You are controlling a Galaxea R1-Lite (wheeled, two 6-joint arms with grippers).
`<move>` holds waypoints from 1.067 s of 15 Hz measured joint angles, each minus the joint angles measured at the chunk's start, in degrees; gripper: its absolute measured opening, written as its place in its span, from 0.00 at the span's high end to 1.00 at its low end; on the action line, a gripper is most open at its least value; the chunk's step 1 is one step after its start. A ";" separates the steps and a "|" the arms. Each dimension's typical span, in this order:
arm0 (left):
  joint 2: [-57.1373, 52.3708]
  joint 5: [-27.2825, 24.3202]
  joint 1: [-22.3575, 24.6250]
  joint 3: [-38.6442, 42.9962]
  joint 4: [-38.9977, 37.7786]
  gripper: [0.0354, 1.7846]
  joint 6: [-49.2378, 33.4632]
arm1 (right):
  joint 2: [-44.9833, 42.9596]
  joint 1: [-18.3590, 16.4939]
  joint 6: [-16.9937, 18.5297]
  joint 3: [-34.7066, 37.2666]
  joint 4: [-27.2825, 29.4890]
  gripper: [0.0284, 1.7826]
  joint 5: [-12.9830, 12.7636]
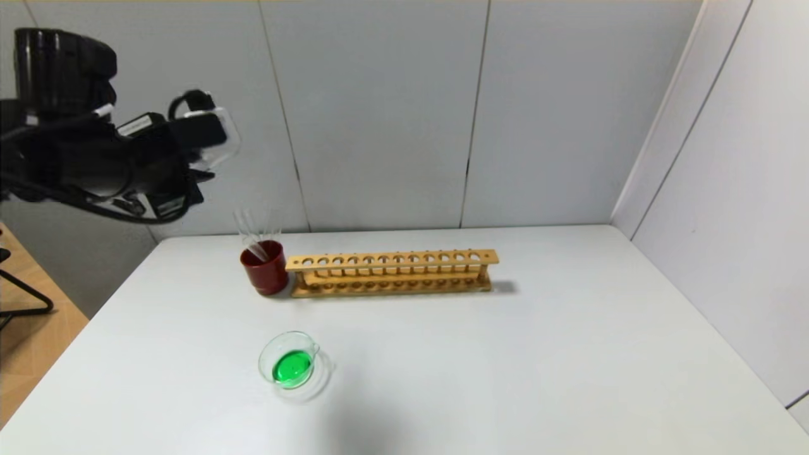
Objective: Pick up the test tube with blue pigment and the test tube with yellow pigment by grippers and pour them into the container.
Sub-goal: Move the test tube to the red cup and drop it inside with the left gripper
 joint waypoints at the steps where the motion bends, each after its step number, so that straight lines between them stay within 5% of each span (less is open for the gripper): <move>1: -0.05 -1.88 1.07 -4.69 7.44 0.84 -7.84 | 0.00 0.00 0.00 0.00 0.00 0.02 -0.02; 3: 0.09 -8.69 3.97 -9.57 18.05 0.84 -22.30 | 0.00 0.00 0.00 0.00 0.00 0.02 0.00; 5: 0.48 -14.73 6.73 -10.90 20.68 0.84 -35.15 | 0.00 0.00 0.00 0.00 0.00 0.02 0.00; 10: 3.15 -16.96 9.65 -6.31 3.23 0.84 -59.19 | 0.00 0.00 0.00 0.00 0.00 0.02 -0.02; 16: 9.16 -17.19 12.17 -1.46 -9.14 0.84 -68.19 | 0.00 0.00 0.00 0.00 0.00 0.02 0.00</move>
